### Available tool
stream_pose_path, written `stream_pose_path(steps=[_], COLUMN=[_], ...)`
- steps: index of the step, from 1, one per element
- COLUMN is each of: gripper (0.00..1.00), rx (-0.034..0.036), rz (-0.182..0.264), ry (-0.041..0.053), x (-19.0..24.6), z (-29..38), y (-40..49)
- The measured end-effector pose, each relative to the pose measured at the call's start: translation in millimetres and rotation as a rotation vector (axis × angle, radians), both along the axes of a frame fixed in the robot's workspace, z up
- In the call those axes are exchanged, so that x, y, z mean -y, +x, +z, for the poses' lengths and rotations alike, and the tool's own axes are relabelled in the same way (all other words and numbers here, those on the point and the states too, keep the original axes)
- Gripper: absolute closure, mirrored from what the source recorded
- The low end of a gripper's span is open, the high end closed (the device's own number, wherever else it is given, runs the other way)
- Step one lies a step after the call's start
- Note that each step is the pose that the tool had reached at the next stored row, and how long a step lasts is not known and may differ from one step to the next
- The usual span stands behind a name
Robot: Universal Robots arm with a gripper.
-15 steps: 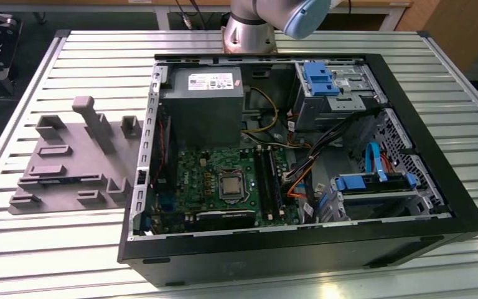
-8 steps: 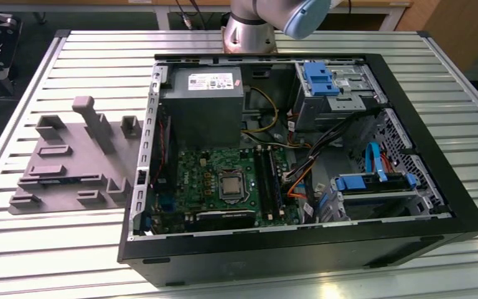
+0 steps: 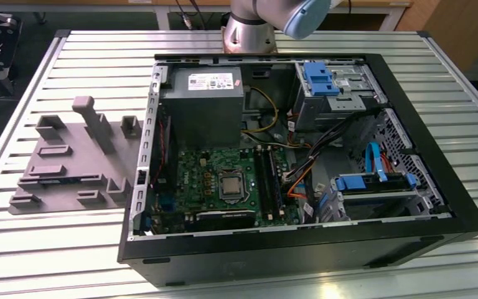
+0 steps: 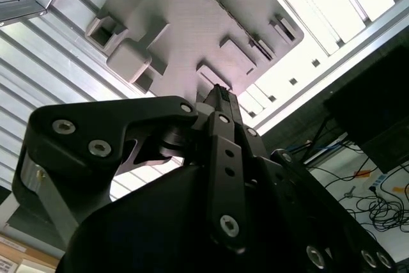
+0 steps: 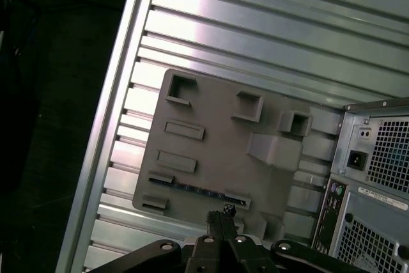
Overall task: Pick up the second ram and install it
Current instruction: 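Pick up the second ram and move it above second insertion slot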
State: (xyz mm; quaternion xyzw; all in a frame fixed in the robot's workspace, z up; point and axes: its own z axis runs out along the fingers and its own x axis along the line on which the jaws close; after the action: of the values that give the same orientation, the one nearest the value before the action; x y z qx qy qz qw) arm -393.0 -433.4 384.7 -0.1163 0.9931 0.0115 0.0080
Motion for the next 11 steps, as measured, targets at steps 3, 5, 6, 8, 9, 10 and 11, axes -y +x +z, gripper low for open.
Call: stream_pose_path(steps=[3, 5, 6, 8, 9, 10, 11], gripper=[0.89, 0.89, 0.89, 0.89, 0.89, 0.89, 0.89], rx=[0.0000, 0.0000, 0.0000, 0.0000, 0.0000, 0.0000, 0.0000], rz=[0.000, 0.000, 0.001, 0.006, 0.011, 0.016, 0.022], ry=[0.0000, 0.0000, 0.0000, 0.0000, 0.0000, 0.0000, 0.0000], x=[0.0, 0.0, 0.0, 0.0, 0.0, 0.0, 0.0], z=[0.0, 0.0, 0.0, 0.0, 0.0, 0.0, 0.0], y=[0.0, 0.0, 0.0, 0.0, 0.0, 0.0, 0.0])
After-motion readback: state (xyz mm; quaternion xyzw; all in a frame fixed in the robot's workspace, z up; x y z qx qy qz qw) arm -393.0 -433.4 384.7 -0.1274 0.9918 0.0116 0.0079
